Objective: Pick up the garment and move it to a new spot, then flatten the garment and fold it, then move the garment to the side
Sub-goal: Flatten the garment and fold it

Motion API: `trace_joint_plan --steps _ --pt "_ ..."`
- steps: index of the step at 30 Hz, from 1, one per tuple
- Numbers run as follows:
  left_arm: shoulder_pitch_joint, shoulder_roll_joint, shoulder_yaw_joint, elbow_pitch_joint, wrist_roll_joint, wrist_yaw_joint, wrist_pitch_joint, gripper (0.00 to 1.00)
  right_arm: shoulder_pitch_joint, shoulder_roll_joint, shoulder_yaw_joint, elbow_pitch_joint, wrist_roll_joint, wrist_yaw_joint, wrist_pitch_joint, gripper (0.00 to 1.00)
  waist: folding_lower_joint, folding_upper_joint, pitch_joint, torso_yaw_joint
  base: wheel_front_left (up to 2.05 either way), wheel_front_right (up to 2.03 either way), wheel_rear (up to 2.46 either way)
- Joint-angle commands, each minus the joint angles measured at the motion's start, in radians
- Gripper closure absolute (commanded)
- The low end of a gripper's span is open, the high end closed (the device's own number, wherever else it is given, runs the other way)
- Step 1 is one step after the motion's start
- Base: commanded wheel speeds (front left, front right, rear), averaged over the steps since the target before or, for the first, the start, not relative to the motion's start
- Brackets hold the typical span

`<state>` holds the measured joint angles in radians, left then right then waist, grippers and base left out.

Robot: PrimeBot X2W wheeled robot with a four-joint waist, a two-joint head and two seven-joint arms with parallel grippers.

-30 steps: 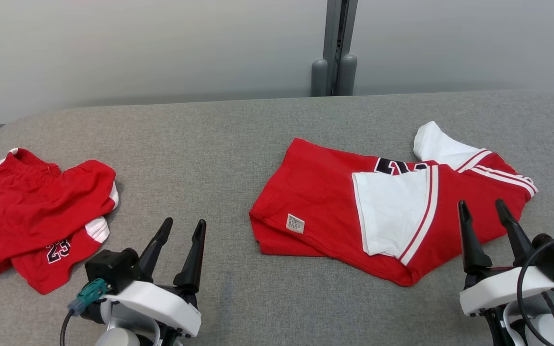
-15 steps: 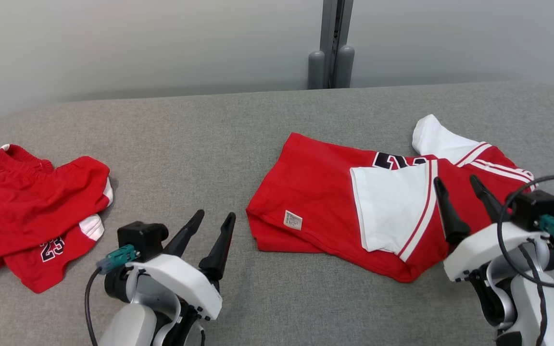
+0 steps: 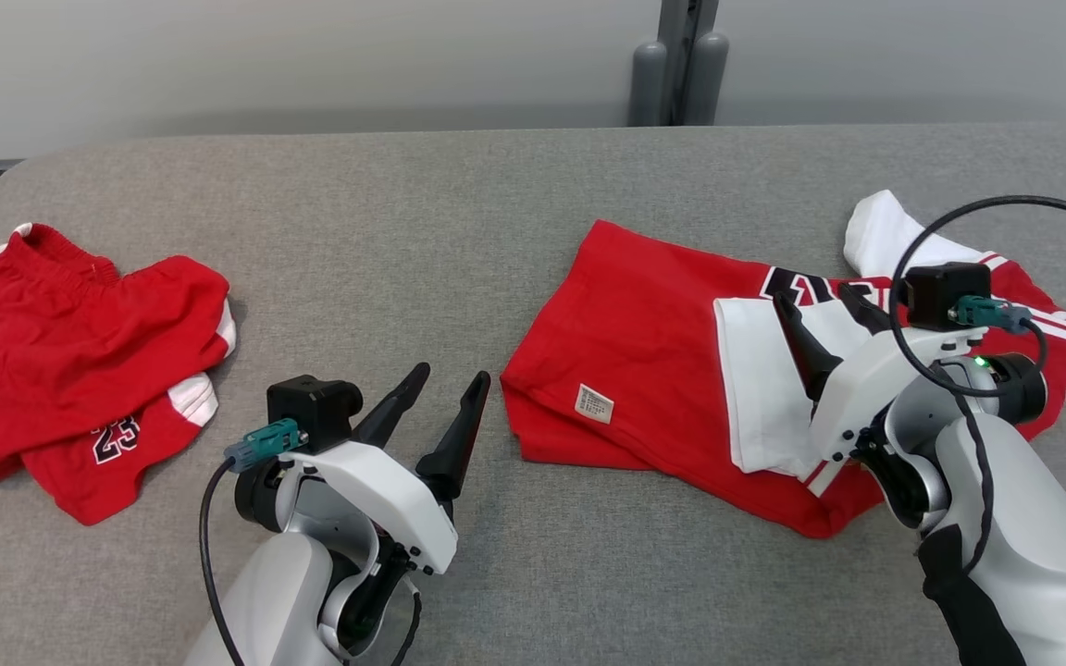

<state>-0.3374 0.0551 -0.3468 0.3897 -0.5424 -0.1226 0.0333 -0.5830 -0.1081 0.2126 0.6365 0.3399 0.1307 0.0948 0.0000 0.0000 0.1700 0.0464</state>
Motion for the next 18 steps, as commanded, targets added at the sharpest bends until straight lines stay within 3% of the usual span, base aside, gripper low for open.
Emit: trace_joint_plan --steps 1,18 --pt "-0.020 0.005 -0.003 0.005 -0.005 -0.006 -0.007 0.00 -0.020 -0.007 0.011 0.026 0.005 0.000 0.008 0.00 0.0000 0.0000 0.008 0.015 0.00 0.00 0.00" --pt "-0.045 0.001 -0.052 0.036 -0.041 -0.009 -0.051 0.00 -0.212 0.001 0.115 0.395 0.062 0.000 0.054 0.00 0.0000 0.0000 0.021 0.106 0.00 0.00 0.00"
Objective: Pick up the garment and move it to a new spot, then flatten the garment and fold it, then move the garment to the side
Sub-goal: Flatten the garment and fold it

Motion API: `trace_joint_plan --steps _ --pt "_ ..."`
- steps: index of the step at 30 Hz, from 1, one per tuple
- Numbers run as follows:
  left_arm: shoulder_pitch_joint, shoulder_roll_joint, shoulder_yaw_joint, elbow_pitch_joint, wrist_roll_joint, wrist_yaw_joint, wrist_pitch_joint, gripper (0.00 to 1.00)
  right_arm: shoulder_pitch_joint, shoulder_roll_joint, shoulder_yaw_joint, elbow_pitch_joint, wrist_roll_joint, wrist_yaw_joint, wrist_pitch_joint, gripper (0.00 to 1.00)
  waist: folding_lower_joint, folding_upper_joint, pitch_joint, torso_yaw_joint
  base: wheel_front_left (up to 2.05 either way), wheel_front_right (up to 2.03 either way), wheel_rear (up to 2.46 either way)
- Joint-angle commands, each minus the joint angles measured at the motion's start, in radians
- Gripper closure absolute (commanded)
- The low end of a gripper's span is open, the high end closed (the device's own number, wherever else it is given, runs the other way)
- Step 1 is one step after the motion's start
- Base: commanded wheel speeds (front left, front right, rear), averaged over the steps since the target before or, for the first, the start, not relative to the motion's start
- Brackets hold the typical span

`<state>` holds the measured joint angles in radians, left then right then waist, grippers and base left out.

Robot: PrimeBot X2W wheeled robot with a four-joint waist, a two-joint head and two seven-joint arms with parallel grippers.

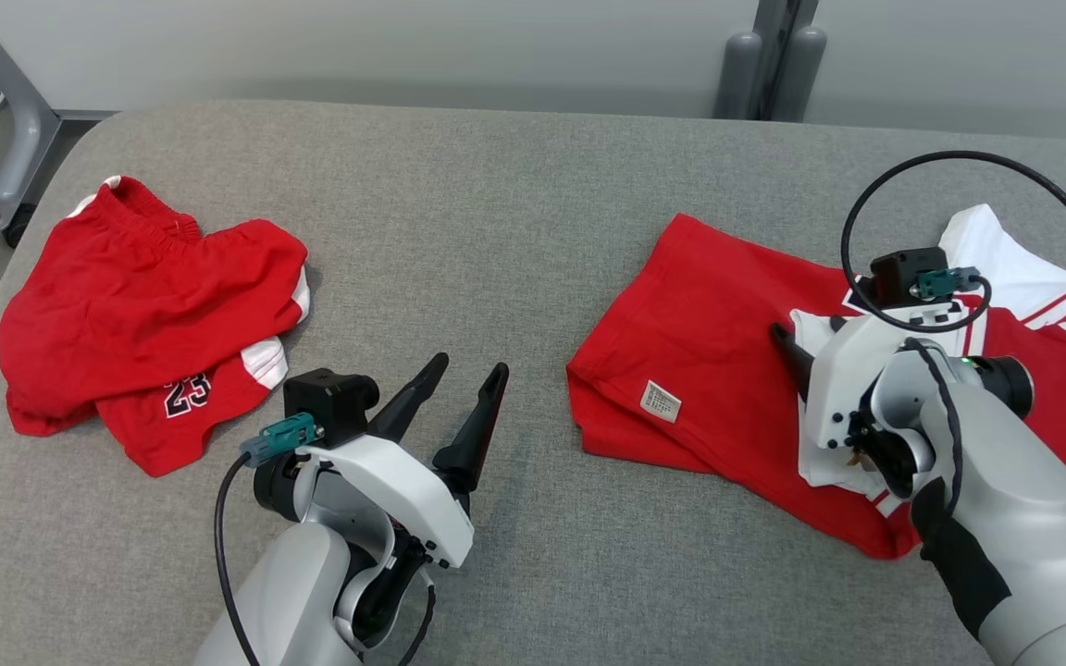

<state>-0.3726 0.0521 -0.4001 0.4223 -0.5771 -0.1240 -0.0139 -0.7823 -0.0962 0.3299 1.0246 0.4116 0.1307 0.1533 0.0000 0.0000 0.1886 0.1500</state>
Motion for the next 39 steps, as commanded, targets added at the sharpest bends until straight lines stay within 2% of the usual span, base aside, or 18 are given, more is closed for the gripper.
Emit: trace_joint_plan --steps 1,7,8,9,10,11,21,33,35,39 --pt "-0.011 0.004 0.000 0.005 -0.007 -0.008 -0.005 0.00 -0.024 -0.015 -0.002 0.026 -0.012 0.000 -0.009 0.00 0.0000 0.0000 0.004 0.005 0.00 0.00 0.00" --pt "-0.010 0.006 -0.003 0.015 -0.011 -0.003 -0.012 0.00 -0.074 -0.003 -0.023 0.143 -0.027 0.000 -0.032 0.00 0.0000 0.0000 0.001 0.010 0.00 0.00 0.00" --pt "-0.009 0.007 -0.004 0.016 -0.011 -0.002 -0.013 0.00 -0.079 0.000 -0.025 0.157 -0.029 0.000 -0.034 0.18 0.0000 0.0000 0.000 0.009 0.00 0.00 0.00" --pt "-0.008 0.007 -0.004 0.017 -0.013 0.000 -0.014 0.00 -0.084 0.005 -0.027 0.171 -0.027 0.000 -0.036 0.45 0.0000 0.0000 -0.002 0.007 0.00 0.00 0.00" --pt "-0.007 0.007 -0.004 0.018 -0.014 0.000 -0.015 0.00 -0.086 0.009 -0.028 0.180 -0.027 0.000 -0.039 0.87 0.0000 0.0000 -0.004 0.004 0.00 0.00 0.00" --pt "-0.006 0.009 -0.004 0.019 -0.015 0.002 -0.016 0.00 -0.089 0.013 -0.028 0.188 -0.027 0.000 -0.038 1.00 0.0000 0.0000 -0.006 0.001 0.00 0.00 0.00" --pt "0.024 0.022 -0.004 0.023 -0.022 0.017 -0.014 0.00 -0.086 0.035 -0.005 0.199 -0.010 0.000 -0.108 1.00 0.0000 0.0000 -0.051 -0.048 0.00 0.00 0.00" --pt "0.078 0.061 0.015 -0.024 -0.020 0.053 -0.035 0.00 -0.017 0.036 0.045 0.114 0.041 0.000 -0.217 1.00 0.0000 0.0000 -0.097 -0.173 0.00 0.00 0.00" --pt "0.088 0.067 0.016 -0.033 -0.018 0.058 -0.034 0.00 0.008 0.038 0.062 0.090 0.063 0.000 -0.215 0.96 0.0000 0.0000 -0.102 -0.192 0.00 0.00 0.00" --pt "0.098 0.072 0.011 -0.050 -0.019 0.066 -0.025 0.00 0.045 0.028 0.094 0.045 0.098 0.000 -0.209 0.82 0.0000 0.0000 -0.106 -0.216 0.00 0.00 0.00"
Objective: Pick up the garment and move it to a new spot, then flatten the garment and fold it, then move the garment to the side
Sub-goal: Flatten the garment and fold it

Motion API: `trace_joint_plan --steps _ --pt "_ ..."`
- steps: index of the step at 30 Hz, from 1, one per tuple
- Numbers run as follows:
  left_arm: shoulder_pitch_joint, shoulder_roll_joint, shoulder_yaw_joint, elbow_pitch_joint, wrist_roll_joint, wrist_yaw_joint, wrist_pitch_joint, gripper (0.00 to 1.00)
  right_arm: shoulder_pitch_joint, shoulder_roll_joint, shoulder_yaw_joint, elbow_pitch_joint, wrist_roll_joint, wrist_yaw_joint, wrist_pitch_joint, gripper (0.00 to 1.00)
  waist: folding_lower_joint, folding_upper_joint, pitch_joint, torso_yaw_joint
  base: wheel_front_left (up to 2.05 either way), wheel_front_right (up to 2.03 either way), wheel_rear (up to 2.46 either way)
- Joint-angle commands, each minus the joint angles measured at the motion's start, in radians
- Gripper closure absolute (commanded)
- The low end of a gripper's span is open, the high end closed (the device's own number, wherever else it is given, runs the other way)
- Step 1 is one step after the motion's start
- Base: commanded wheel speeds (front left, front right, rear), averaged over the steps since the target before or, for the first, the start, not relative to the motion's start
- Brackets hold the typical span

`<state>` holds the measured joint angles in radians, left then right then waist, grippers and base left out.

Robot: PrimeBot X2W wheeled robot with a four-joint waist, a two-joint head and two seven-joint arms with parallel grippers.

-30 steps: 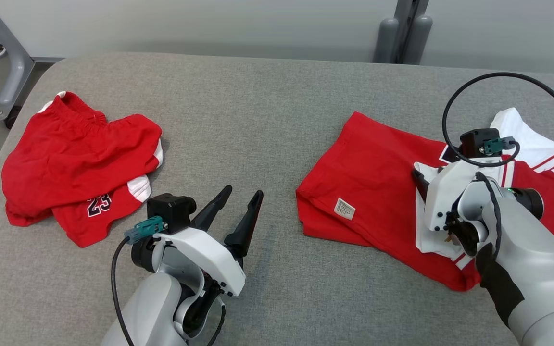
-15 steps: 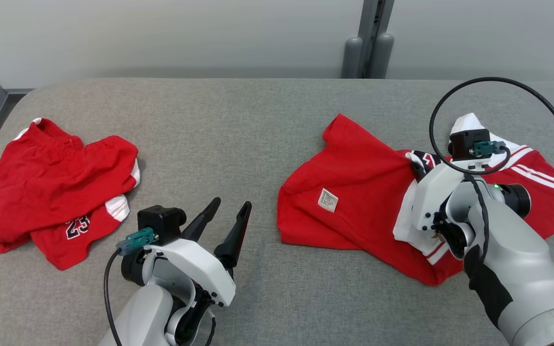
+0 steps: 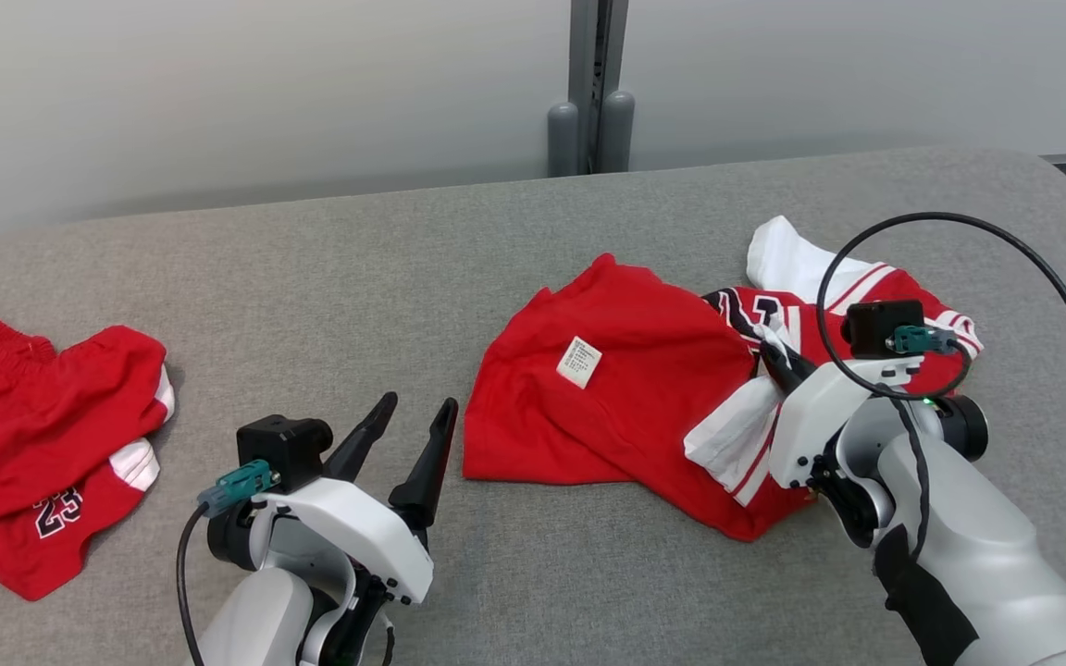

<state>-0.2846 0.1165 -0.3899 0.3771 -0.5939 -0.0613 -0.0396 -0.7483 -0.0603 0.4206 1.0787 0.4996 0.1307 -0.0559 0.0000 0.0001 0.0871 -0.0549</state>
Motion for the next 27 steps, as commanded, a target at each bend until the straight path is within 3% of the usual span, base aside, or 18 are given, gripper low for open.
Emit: trace_joint_plan --steps 1,6,9,18,27 --pt "0.011 0.008 0.000 -0.008 -0.003 0.005 0.002 0.00 0.019 -0.012 0.011 -0.018 0.017 0.000 0.001 0.75 0.0000 -0.0001 -0.005 -0.014 0.00 0.00 0.00" --pt "0.014 0.011 -0.002 -0.018 -0.007 0.009 0.006 0.00 0.037 -0.027 0.028 -0.045 0.041 0.000 0.001 0.70 0.0000 -0.0001 -0.010 -0.021 0.00 0.00 0.00" --pt "0.023 0.011 -0.005 -0.021 -0.008 0.010 0.007 0.00 0.048 -0.043 0.032 -0.060 0.051 0.000 -0.006 1.00 0.0000 -0.0001 -0.014 -0.023 0.00 0.00 0.00" --pt "0.040 0.015 -0.002 -0.032 -0.022 0.020 0.000 0.00 0.111 -0.105 0.002 -0.143 0.081 0.000 -0.052 1.00 0.0000 -0.0001 -0.019 -0.040 0.00 0.00 0.00" --pt "0.047 0.025 0.001 -0.057 -0.022 0.033 -0.006 0.00 0.227 -0.163 -0.113 -0.248 0.047 0.000 -0.091 1.00 0.0000 -0.0001 -0.009 -0.098 0.00 0.00 0.00"
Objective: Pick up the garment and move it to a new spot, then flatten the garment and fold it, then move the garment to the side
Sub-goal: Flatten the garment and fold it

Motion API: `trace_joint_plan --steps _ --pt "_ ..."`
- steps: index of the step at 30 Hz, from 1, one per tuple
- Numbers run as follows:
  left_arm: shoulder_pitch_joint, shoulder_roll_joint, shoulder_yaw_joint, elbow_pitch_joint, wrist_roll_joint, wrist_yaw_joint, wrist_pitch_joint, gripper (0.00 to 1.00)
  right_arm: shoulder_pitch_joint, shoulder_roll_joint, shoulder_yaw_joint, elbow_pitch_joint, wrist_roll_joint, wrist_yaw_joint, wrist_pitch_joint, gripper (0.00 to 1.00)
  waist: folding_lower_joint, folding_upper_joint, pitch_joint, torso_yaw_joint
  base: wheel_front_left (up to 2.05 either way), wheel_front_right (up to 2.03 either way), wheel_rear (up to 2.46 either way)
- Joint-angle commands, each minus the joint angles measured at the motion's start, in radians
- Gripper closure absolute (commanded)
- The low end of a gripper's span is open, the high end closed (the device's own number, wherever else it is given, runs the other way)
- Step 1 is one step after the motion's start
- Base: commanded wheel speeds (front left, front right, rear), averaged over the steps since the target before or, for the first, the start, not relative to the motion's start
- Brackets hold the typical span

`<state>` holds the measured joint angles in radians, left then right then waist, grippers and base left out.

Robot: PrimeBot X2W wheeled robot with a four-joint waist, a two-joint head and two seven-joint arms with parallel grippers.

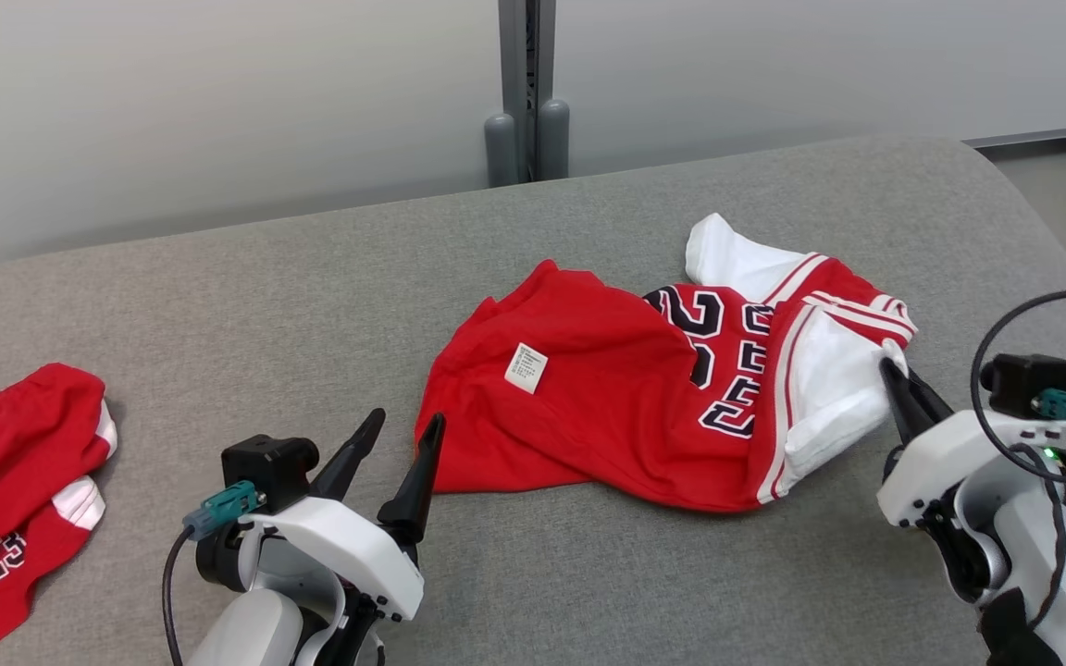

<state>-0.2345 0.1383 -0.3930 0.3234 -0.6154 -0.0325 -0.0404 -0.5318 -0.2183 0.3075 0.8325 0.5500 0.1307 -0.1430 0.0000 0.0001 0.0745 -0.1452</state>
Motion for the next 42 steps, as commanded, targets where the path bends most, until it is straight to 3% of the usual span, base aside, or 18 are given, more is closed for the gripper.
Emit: trace_joint_plan --steps 1,8,20,21,22,23,28,34,42 --pt "-0.002 0.004 0.004 -0.008 0.000 0.006 -0.006 0.00 0.031 -0.009 -0.016 -0.014 -0.010 0.000 -0.005 1.00 0.0000 -0.0001 0.005 -0.014 0.00 0.00 0.00" --pt "-0.002 0.021 0.013 -0.026 0.000 0.013 -0.016 0.00 0.190 -0.003 -0.156 -0.149 -0.081 0.000 0.028 1.00 0.0000 -0.0001 0.025 -0.072 0.00 0.00 0.00" --pt "-0.014 0.036 0.012 -0.039 0.001 0.017 -0.016 0.00 0.424 0.122 -0.360 -0.368 -0.220 0.000 0.155 0.98 0.0000 -0.0001 0.062 -0.131 0.00 0.00 0.00" --pt "-0.016 0.038 0.012 -0.039 0.001 0.017 -0.015 0.00 0.436 0.130 -0.373 -0.383 -0.232 0.000 0.165 0.85 0.0000 -0.0001 0.065 -0.132 0.00 0.00 0.00" --pt "-0.018 0.039 0.012 -0.039 0.001 0.016 -0.015 0.00 0.446 0.137 -0.384 -0.400 -0.242 0.000 0.173 0.51 0.0000 -0.0001 0.068 -0.132 0.00 0.00 0.00" --pt "-0.020 0.040 0.011 -0.039 0.001 0.015 -0.016 0.00 0.454 0.143 -0.394 -0.413 -0.251 0.000 0.182 0.00 0.0000 -0.0001 0.070 -0.132 0.00 0.00 0.00" --pt "-0.027 0.040 0.003 -0.032 -0.001 0.010 -0.013 0.00 0.469 0.160 -0.421 -0.489 -0.279 0.000 0.199 0.00 0.0000 -0.0001 0.073 -0.116 0.00 0.00 0.00" --pt "-0.028 0.043 0.003 -0.029 0.000 0.011 -0.026 0.00 0.470 0.166 -0.485 -0.586 -0.313 0.000 0.143 0.00 0.0000 -0.0001 0.065 -0.075 0.00 0.00 0.00" --pt "-0.018 0.058 0.022 -0.046 0.008 0.015 -0.087 0.00 0.461 0.165 -0.479 -0.664 -0.301 0.000 0.056 0.00 0.0000 -0.0001 0.048 0.000 0.00 0.00 0.00"
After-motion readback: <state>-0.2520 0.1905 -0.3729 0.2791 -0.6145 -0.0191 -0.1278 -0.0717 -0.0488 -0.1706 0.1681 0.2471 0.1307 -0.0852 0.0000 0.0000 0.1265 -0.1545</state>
